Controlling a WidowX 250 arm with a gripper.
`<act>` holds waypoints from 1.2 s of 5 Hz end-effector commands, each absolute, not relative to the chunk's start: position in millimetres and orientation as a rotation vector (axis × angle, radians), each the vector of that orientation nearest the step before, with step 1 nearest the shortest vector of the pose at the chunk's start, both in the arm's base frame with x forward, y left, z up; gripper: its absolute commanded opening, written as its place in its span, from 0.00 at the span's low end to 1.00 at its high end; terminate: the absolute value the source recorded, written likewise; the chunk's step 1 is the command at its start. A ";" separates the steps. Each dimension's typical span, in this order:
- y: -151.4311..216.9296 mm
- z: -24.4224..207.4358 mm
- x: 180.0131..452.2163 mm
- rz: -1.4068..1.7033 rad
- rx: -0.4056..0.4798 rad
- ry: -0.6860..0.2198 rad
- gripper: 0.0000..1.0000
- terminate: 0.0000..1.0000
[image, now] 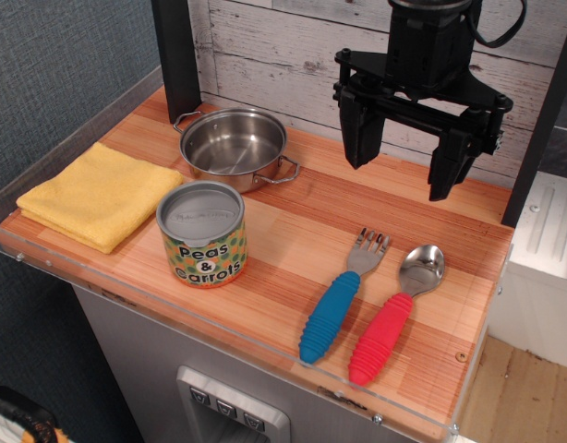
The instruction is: PICK UP THE PLASTIC BOX AND ANOTHER SIDE OF THE TABLE
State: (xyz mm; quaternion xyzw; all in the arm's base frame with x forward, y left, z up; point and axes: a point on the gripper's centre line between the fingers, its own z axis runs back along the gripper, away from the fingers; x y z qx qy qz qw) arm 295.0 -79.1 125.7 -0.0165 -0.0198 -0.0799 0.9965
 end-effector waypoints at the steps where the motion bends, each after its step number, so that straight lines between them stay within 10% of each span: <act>1: -79.1 125.7 295.0 -0.160 -0.033 -0.040 1.00 0.00; 6: 26.4 92.7 184.4 -0.259 0.111 0.149 1.00 0.00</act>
